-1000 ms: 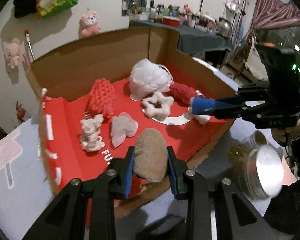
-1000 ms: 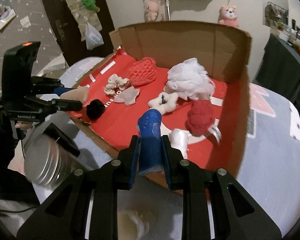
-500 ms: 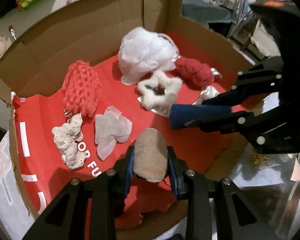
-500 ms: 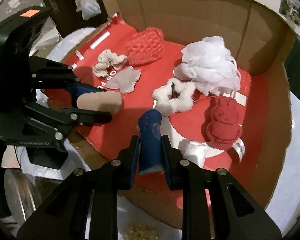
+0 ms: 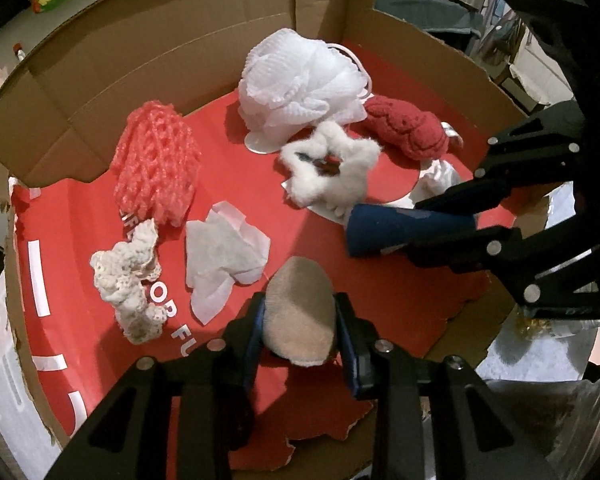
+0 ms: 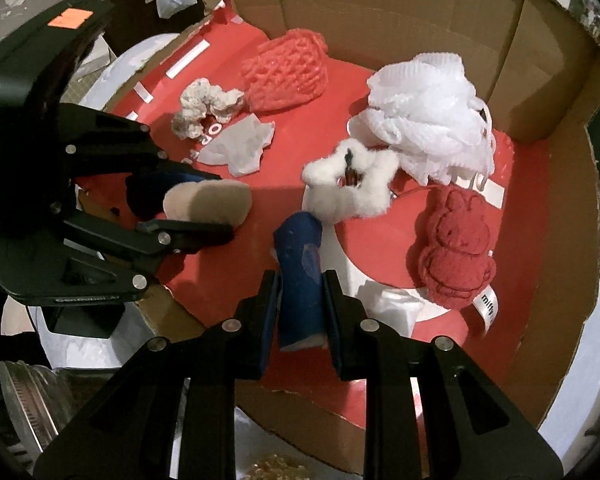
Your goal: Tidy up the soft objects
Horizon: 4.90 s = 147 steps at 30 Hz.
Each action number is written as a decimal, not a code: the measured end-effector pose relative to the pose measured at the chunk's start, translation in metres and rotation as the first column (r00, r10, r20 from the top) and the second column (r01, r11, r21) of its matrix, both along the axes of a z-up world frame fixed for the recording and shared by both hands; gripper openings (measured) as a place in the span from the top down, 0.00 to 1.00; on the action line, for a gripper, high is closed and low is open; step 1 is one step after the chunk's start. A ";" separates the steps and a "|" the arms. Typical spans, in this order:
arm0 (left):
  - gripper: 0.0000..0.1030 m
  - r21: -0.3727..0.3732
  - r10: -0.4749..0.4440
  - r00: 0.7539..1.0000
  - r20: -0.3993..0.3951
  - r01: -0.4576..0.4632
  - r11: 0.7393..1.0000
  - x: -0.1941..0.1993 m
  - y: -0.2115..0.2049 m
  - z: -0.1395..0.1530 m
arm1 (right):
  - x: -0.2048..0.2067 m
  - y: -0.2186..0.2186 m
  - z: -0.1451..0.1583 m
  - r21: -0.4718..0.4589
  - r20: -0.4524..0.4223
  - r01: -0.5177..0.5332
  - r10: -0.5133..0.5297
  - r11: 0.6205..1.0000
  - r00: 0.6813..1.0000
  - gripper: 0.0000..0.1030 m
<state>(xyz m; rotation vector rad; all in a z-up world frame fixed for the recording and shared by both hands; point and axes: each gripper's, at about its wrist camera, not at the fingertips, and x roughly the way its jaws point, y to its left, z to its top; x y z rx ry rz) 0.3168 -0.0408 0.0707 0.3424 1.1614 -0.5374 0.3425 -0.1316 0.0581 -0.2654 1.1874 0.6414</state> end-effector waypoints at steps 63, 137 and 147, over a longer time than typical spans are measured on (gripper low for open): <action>0.01 -0.163 0.401 0.909 0.117 -0.380 0.910 -0.051 0.048 0.032 | -0.052 -0.037 0.023 0.045 0.153 0.423 -0.425 0.905 0.892 0.17; 0.01 -0.164 0.438 0.893 0.104 -0.419 0.893 -0.050 0.056 0.021 | -0.058 -0.042 0.015 0.053 0.180 0.448 -0.450 0.893 0.875 0.17; 0.01 -0.165 0.437 0.893 0.104 -0.418 0.893 -0.050 0.056 0.021 | -0.058 -0.042 0.015 0.054 0.180 0.448 -0.450 0.892 0.875 0.17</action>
